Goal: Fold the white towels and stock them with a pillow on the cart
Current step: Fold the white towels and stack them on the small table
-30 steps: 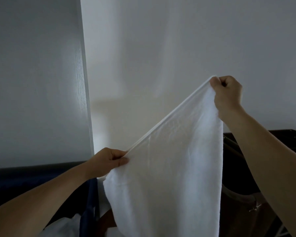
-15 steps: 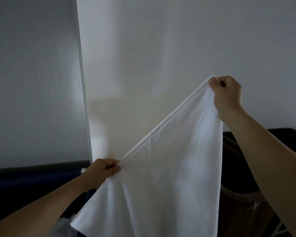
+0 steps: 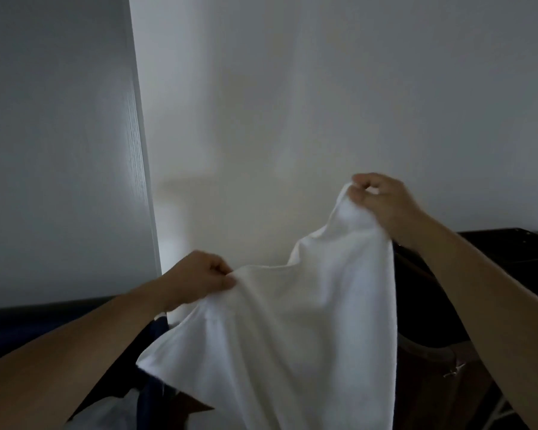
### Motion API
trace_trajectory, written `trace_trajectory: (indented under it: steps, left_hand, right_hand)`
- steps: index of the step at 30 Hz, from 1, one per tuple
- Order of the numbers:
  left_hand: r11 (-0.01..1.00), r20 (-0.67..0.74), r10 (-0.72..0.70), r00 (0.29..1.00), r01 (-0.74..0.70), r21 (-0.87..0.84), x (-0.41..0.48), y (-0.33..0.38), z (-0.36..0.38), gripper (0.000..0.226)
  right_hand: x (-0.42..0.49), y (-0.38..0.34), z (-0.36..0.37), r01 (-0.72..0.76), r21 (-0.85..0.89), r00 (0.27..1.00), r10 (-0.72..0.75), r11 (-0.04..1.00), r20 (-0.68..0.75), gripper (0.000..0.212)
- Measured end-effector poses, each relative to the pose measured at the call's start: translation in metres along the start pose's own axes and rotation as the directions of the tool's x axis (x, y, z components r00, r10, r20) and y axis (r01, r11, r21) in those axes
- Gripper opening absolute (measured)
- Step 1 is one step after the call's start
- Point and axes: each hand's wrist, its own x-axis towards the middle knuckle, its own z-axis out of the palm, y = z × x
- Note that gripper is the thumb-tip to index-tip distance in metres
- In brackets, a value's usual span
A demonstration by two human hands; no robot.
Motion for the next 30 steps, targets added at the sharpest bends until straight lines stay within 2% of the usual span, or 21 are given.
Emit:
trace_trajectory:
  steps: [1,3,6,8,10,13,15,17,19,21,23,26,30]
  left_hand:
    - [0.997,0.007,0.048,0.999,-0.048,0.054,0.004,0.019,0.004,0.005]
    - [0.983,0.045,0.139,0.989,-0.143,0.118,0.01,0.056,0.015,0.008]
    - [0.963,0.091,0.21,0.973,-0.222,0.152,0.012,0.09,0.03,0.007]
    - [0.968,0.107,0.211,0.972,-0.223,0.115,0.013,0.096,0.032,0.008]
    - [0.977,0.109,0.199,0.974,-0.206,0.059,0.011,0.095,0.032,0.01]
    - [0.978,0.114,0.2,0.973,-0.206,0.042,0.01,0.094,0.035,0.015]
    - [0.979,0.06,0.203,0.977,-0.204,-0.002,0.01,0.096,0.035,0.019]
    - [0.981,-0.014,0.193,0.981,-0.193,0.009,0.011,0.099,0.03,0.021]
    - [0.975,-0.056,0.194,0.979,-0.186,0.124,0.012,0.098,0.023,0.016]
    - [0.965,-0.087,0.202,0.976,-0.183,0.185,0.012,0.094,0.017,0.015]
    - [0.978,-0.11,0.193,0.975,-0.183,0.095,0.008,0.091,0.006,0.022]
    - [0.983,-0.072,0.184,0.98,-0.184,0.003,-0.001,0.092,-0.02,0.028]
    - [0.964,0.012,0.151,0.989,-0.15,0.219,-0.012,0.089,-0.06,0.035]
  right_hand:
    - [-0.011,-0.006,0.011,0.039,-0.003,0.989,-0.038,0.999,0.144,0.013]
    - [-0.033,-0.015,0.038,0.087,-0.025,0.919,-0.071,0.996,0.389,0.018]
    - [-0.059,-0.013,0.072,0.006,-0.015,0.873,0.002,1.0,0.488,0.013]
    - [-0.07,-0.007,0.076,-0.124,0.087,0.889,0.072,0.988,0.452,0.018]
    - [-0.075,0.002,0.077,-0.149,0.114,0.902,0.088,0.982,0.422,0.022]
    - [-0.076,0.008,0.082,-0.095,0.021,0.921,0.08,0.995,0.38,0.025]
    - [-0.063,0.002,0.081,-0.021,-0.051,0.947,0.036,0.998,0.318,0.024]
    - [-0.04,-0.011,0.071,0.072,-0.107,0.976,-0.048,0.992,0.21,0.026]
    - [-0.014,-0.03,0.054,0.146,-0.128,0.989,-0.14,0.981,0.055,0.028]
    - [0.009,-0.054,0.037,0.205,-0.169,0.97,-0.223,0.964,-0.1,0.025]
    - [0.026,-0.074,0.026,0.256,-0.211,0.929,-0.3,0.943,-0.214,0.021]
    - [0.04,-0.089,0.017,0.253,-0.268,0.898,-0.329,0.93,-0.293,0.021]
    - [0.051,-0.092,0.009,0.163,-0.295,0.894,-0.267,0.942,-0.359,0.02]
